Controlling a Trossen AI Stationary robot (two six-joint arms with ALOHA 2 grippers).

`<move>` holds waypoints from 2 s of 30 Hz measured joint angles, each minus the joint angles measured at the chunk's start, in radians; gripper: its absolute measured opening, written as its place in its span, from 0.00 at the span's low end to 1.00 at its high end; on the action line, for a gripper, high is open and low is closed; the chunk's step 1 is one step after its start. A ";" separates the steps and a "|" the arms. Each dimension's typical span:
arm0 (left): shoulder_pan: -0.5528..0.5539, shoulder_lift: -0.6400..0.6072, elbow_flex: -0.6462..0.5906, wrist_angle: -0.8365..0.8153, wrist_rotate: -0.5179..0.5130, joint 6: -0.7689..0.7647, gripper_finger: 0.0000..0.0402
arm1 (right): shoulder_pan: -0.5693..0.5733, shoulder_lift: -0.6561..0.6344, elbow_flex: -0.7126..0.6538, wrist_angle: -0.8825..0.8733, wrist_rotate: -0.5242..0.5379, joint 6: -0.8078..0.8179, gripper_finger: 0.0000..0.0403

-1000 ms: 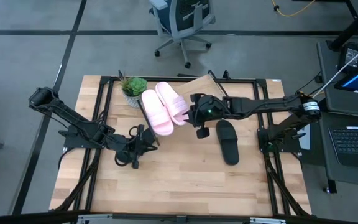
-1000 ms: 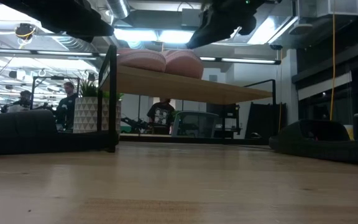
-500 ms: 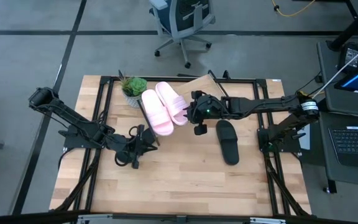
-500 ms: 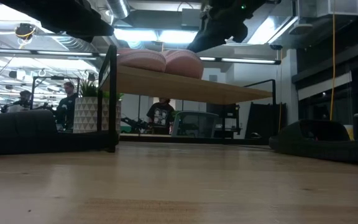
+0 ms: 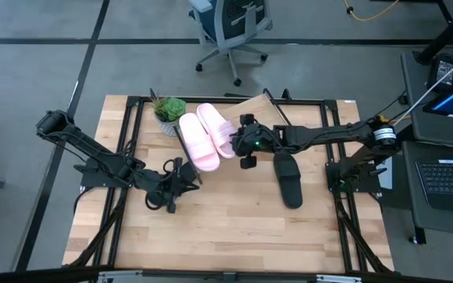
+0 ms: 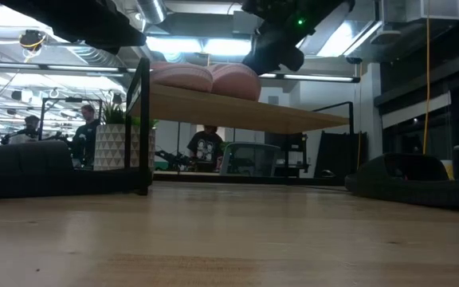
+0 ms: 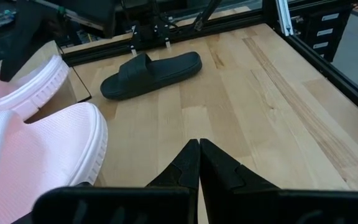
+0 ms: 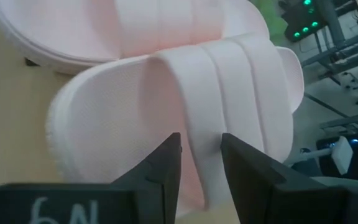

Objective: Pick and place slides into the shelf
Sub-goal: Put the pink slide on the shelf

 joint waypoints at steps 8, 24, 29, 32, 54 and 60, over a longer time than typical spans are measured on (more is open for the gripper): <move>0.000 0.000 0.000 0.000 0.000 0.000 0.01 | -0.001 -0.003 0.000 0.021 0.013 0.000 0.29; 0.000 0.000 0.000 0.000 0.000 0.000 0.01 | -0.001 -0.003 -0.001 0.024 0.081 -0.050 0.19; 0.000 0.000 0.000 0.000 0.000 0.000 0.01 | -0.001 -0.003 -0.001 0.024 0.079 -0.053 0.11; 0.000 0.000 0.000 0.000 0.000 0.000 0.01 | -0.001 -0.004 -0.001 0.024 0.076 -0.053 0.07; 0.000 0.000 0.000 -0.001 0.000 0.000 0.01 | -0.001 -0.012 -0.001 0.021 0.070 -0.071 0.00; 0.000 0.000 0.000 -0.004 0.000 0.000 0.01 | 0.010 -0.031 -0.001 -0.007 0.095 -0.052 0.00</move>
